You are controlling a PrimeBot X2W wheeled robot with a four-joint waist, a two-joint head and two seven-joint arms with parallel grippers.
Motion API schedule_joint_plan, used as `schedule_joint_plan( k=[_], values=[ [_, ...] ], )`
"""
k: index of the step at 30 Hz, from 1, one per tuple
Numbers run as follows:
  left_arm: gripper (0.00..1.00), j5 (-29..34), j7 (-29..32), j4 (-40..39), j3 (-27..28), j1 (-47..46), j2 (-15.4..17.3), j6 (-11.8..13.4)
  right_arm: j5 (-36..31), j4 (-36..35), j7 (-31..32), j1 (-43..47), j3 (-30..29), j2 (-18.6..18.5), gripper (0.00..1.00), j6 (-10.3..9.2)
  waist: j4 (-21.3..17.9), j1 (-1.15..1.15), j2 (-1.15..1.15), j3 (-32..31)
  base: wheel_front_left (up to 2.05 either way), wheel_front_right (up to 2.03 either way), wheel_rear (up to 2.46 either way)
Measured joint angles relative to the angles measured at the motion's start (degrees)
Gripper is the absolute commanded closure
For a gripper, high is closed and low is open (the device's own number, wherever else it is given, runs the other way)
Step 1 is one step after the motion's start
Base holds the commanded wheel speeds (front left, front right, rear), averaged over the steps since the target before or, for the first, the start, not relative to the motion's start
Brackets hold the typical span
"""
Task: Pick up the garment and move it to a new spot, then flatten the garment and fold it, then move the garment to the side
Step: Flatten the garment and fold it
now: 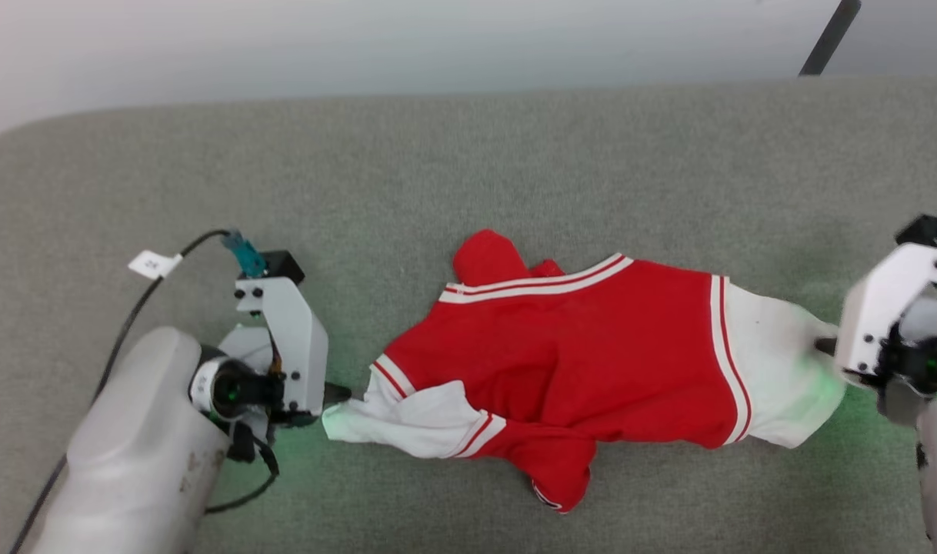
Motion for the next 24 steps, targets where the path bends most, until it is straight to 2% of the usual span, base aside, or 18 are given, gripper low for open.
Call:
schedule_joint_plan(
  k=[6, 11, 16, 24],
  values=[
    [1.00, 0.69, -0.11, 2.59, -0.60, -3.90, -0.19, -0.02, 2.38, -0.89, -0.92, -4.23, 0.07, 1.32, 1.00, 0.00, 0.08, 0.00, 0.00, -3.73, 0.00, 0.00, 0.00],
    [1.00, 1.36, -0.23, 4.60, -1.54, -7.12, -1.27, -0.70, 3.39, -1.79, -1.70, -6.77, 2.38, 2.50, 1.00, 0.00, 0.14, 0.00, 0.00, -7.98, 0.00, 0.00, 0.00],
    [1.00, 3.00, -2.36, 5.67, -2.16, -11.72, -1.32, -1.27, 4.41, -3.14, -6.25, -10.57, 3.53, 2.75, 1.00, 0.00, 0.19, 0.00, 0.00, -11.89, 0.00, 0.00, 0.00],
    [1.00, 6.16, -9.89, 7.51, -1.58, -22.59, -0.19, -2.11, 5.20, -2.63, -14.85, -18.94, 5.71, 4.39, 1.00, 0.00, -0.28, 0.00, 0.00, -14.81, 0.00, 0.00, 0.00]
  ],
)
